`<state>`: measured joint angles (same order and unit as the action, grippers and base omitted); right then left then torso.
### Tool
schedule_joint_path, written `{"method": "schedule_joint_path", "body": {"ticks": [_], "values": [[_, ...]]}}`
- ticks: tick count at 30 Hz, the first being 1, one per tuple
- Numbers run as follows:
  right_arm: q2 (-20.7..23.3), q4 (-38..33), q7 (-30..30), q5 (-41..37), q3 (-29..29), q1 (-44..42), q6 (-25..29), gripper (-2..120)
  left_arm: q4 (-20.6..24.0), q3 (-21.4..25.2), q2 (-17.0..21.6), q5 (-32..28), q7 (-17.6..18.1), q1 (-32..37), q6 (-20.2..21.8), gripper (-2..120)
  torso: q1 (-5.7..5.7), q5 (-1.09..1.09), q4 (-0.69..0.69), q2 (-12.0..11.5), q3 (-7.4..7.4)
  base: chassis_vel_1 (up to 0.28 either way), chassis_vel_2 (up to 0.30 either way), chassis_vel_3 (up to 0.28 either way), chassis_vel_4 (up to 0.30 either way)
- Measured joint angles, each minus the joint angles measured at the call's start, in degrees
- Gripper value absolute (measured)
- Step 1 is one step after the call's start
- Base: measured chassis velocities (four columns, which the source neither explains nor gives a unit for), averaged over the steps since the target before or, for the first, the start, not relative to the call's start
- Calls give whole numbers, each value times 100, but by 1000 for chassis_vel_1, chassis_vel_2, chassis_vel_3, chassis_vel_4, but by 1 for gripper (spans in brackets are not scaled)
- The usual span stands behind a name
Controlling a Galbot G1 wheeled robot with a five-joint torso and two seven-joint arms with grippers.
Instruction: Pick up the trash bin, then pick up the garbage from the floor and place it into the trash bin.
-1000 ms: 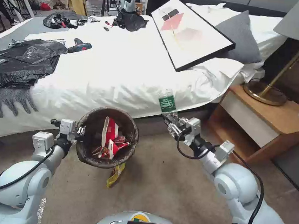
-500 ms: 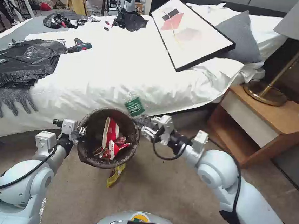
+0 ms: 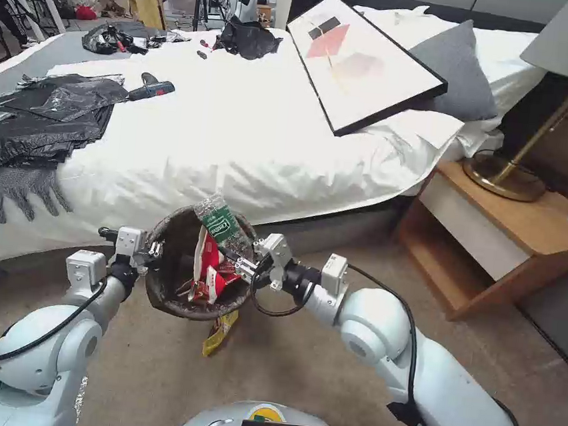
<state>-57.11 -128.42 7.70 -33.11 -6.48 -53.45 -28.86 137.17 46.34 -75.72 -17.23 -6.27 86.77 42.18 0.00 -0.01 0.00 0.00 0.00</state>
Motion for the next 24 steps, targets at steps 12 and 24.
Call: {"method": "schedule_joint_path", "body": {"ticks": [12,24], "values": [[-232,256,-397,28,-325,105,-80,31,25,1,-22,-3,20,7,0,3,0,0,0,0,0,0,0,0,0],[-394,371,-611,112,-616,200,-132,37,40,0,-72,-5,25,5,-2,3,0,1,0,0,-1,0,0,0,0]]}}
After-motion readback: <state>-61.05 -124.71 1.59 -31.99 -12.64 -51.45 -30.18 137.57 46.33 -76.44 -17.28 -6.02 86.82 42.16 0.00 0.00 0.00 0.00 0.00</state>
